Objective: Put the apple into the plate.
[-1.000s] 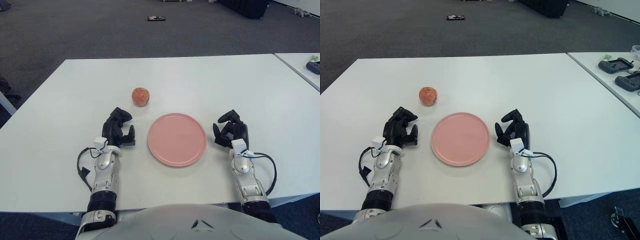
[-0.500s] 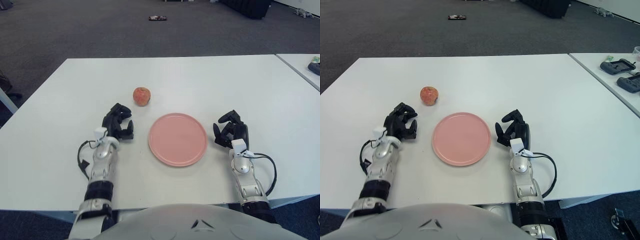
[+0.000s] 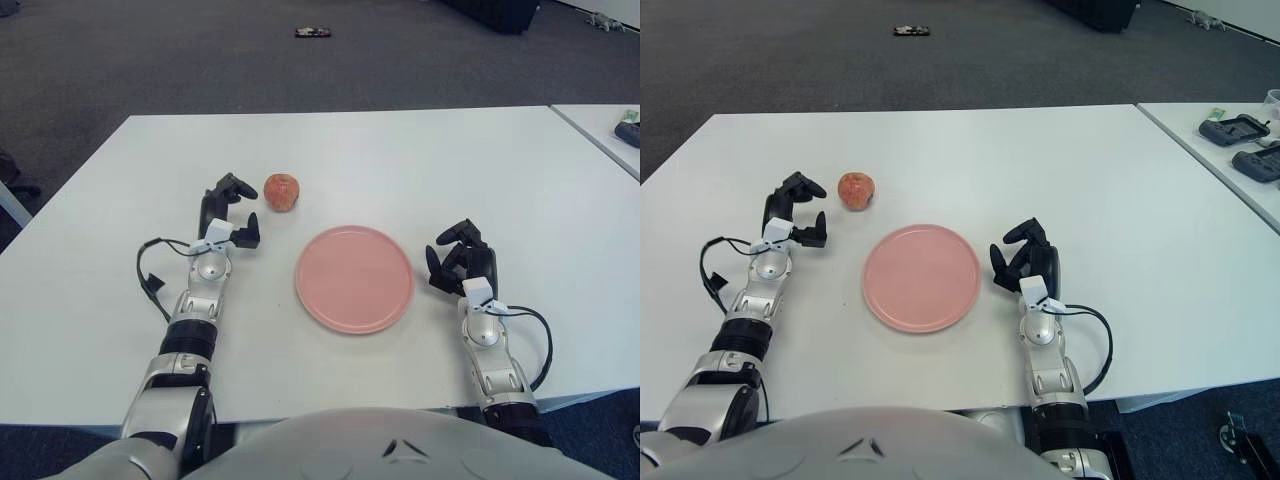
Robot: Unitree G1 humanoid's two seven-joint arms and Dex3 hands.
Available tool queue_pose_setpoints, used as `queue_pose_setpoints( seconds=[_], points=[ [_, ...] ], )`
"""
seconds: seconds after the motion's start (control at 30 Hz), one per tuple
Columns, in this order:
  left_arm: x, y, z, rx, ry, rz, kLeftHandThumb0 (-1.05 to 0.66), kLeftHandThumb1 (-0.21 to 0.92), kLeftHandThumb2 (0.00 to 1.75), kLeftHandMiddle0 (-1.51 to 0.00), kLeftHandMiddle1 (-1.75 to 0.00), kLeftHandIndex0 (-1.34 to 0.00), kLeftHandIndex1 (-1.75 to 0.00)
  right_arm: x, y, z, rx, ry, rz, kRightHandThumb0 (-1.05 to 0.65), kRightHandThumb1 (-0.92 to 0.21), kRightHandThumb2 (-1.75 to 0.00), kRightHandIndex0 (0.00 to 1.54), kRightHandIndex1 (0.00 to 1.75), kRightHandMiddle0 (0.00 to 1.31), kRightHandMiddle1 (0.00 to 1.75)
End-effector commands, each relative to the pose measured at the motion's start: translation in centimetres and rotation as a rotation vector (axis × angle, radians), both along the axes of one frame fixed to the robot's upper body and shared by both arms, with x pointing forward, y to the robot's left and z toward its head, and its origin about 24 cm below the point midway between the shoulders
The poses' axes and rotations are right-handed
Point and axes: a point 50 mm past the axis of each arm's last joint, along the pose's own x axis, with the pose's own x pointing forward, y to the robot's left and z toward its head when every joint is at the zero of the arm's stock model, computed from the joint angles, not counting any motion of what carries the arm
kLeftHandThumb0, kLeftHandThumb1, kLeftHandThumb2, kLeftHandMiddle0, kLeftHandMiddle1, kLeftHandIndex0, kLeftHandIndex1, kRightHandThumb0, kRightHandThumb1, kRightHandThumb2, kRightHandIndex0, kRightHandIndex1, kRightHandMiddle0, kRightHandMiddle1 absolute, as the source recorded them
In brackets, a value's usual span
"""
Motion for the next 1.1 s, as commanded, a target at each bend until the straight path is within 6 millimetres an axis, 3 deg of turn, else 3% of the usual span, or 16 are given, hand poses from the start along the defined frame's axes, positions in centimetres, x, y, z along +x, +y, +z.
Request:
queue_pose_setpoints(
  seconds=[0.0, 0.1, 0.17, 0.2, 0.27, 0.37, 0.4, 0.43, 0.5, 0.63, 0.7, 0.83, 1.07],
  points=[
    [0.7, -0.1, 1.4, 0.141, -0.073, -0.074, -0.01, -0.09, 1.75, -0.93, -1.75, -0.72, -1.64, -0.1, -0.2, -0.1, -0.005, 0.010, -0.010, -0.41, -0.54, -1.04, 0.83, 1.74, 0.44, 1.75],
    [1.2, -0.1, 1.6, 0.226, -0.079, -0.100, -0.01, 0.01, 1.64, -0.85, -1.75, -0.65, -1.66, -0.1, -0.3, -0.1, -0.002, 0.010, -0.013, -0.41, -0.54, -1.04, 0.82, 1.74, 0.43, 1.75],
    [1.4, -0.1, 1.6, 0.255, -0.076, -0.107, -0.01, 0.31, 1.29, -0.64, -1.66, -0.44, -1.71, -0.1, -0.3, -0.1, -0.002, 0.011, -0.013, -0.41, -0.54, -1.04, 0.82, 1.74, 0.43, 1.75],
    [1.6, 0.0, 1.6, 0.273, -0.065, -0.113, -0.01, 0.35, 1.24, -0.61, -1.65, -0.41, -1.72, 0.0, -0.3, -0.1, -0.002, 0.011, -0.013, -0.41, -0.54, -1.04, 0.82, 1.74, 0.43, 1.75],
    [1.8, 0.2, 1.6, 0.298, -0.051, -0.122, -0.19, 0.54, 1.01, -0.30, -1.63, -0.35, -1.73, 0.0, -0.4, -0.1, -0.004, 0.010, -0.013, -0.41, -0.54, -1.04, 0.81, 1.74, 0.43, 1.75],
    [2.2, 0.4, 1.6, 0.341, -0.033, -0.139, -0.61, 0.52, 0.98, -0.10, -1.43, -0.11, -1.54, 0.0, -0.4, -0.2, -0.008, 0.011, -0.014, -0.41, -0.55, -1.04, 0.81, 1.74, 0.43, 1.75],
    [2.4, 0.4, 1.6, 0.355, -0.029, -0.147, -0.65, 0.51, 0.97, -0.08, -1.39, -0.09, -1.51, 0.0, -0.4, -0.2, -0.009, 0.011, -0.014, -0.41, -0.55, -1.04, 0.81, 1.74, 0.43, 1.75],
    [2.5, 0.3, 1.7, 0.369, -0.027, -0.159, -0.73, 0.51, 0.94, -0.05, -1.24, -0.06, -1.34, 0.0, -0.4, -0.2, -0.009, 0.012, -0.015, -0.41, -0.55, -1.04, 0.81, 1.74, 0.43, 1.75],
    [2.7, 0.2, 1.8, 0.389, -0.024, -0.178, -0.82, 0.52, 0.88, -0.02, -0.94, -0.02, -1.02, 0.0, -0.4, -0.2, -0.010, 0.013, -0.015, -0.41, -0.54, -1.04, 0.80, 1.74, 0.43, 1.75],
    [3.4, -0.4, 2.2, 0.424, -0.017, -0.225, -0.89, 0.51, 0.83, 0.00, -0.59, -0.01, -0.64, 0.0, -0.4, -0.2, -0.011, 0.013, -0.017, -0.41, -0.54, -1.04, 0.79, 1.73, 0.44, 1.75],
    [3.7, -0.6, 2.4, 0.457, 0.009, -0.255, -0.94, 0.51, 0.82, 0.00, -0.27, 0.00, -0.29, 0.0, -0.4, -0.2, -0.010, 0.012, -0.018, -0.41, -0.54, -1.04, 0.79, 1.73, 0.44, 1.75],
    [4.1, -0.6, 2.6, 0.517, 0.062, -0.290, -1.01, 0.50, 0.81, 0.00, -0.05, 0.00, -0.06, 0.0, -0.4, -0.2, -0.009, 0.009, -0.020, -0.41, -0.54, -1.04, 0.80, 1.72, 0.44, 1.75],
    [4.9, -0.9, 3.4, 0.625, 0.114, -0.329, -1.04, 0.50, 0.76, 0.00, 0.00, 0.00, 0.00, 0.0, -0.5, -0.2, -0.012, 0.008, -0.020, -0.41, -0.54, -1.04, 0.80, 1.72, 0.44, 1.75]
  ],
)
